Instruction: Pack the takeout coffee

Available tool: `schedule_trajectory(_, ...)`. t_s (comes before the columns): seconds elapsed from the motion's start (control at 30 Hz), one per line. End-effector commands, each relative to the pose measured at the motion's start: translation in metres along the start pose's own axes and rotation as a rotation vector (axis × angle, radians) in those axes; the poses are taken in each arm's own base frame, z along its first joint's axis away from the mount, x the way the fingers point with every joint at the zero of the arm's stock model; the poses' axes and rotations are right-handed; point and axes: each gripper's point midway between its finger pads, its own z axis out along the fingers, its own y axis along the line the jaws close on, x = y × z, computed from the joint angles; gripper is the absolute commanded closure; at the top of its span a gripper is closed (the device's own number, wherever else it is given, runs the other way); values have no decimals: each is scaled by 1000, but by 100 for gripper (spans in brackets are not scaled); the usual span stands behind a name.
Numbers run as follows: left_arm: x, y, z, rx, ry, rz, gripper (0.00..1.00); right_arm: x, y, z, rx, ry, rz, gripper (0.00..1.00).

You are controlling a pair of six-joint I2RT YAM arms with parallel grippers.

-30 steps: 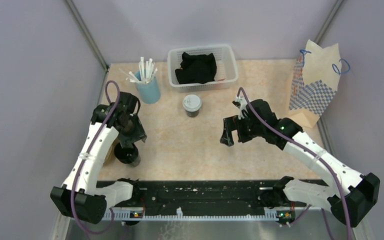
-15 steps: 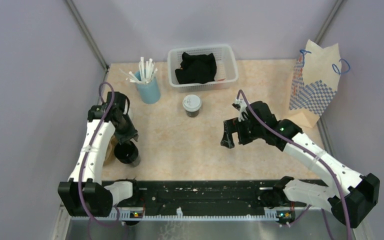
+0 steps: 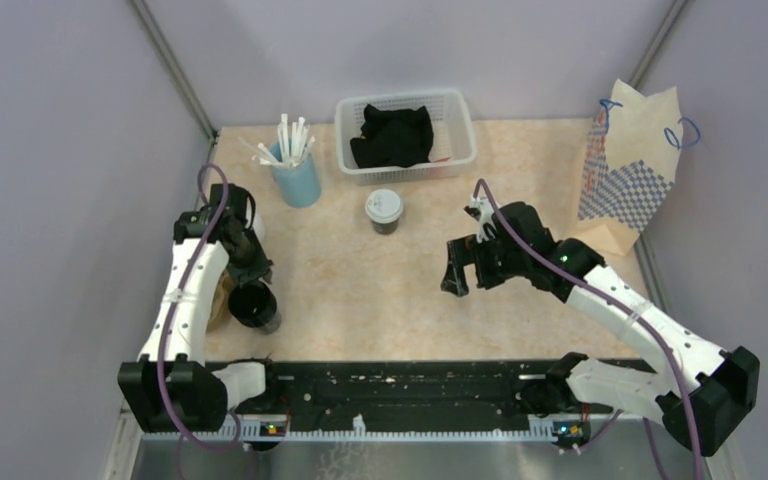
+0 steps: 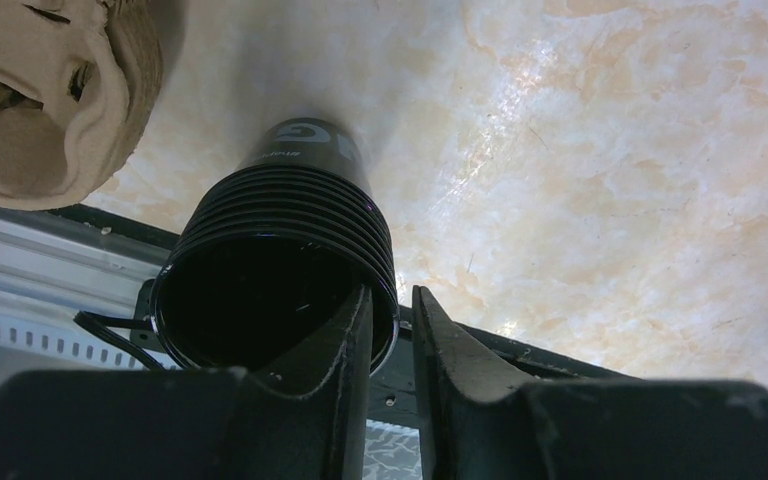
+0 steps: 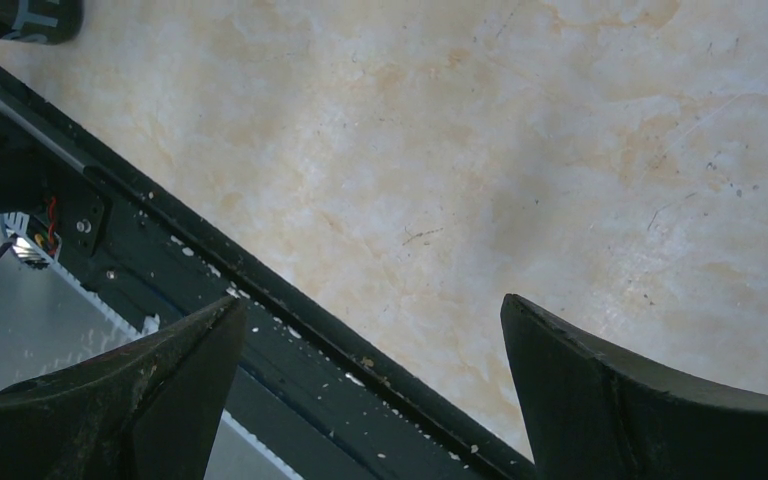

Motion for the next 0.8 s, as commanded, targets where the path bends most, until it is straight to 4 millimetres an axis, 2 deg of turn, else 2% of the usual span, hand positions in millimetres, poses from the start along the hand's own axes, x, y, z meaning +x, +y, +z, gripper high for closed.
schedule_trajectory(0.0, 0, 1, 7, 2, 0, 10, 72, -11, 5, -2, -27, -43, -11, 1)
schedule_trajectory(0.47, -3, 3, 2, -10, -13, 16, 84, -9, 6, 3, -34, -33, -12, 1)
schedule_trajectory(0.77, -1, -1, -5, 9, 4, 12, 85, -8, 5, 3, -32, -30, -20, 1)
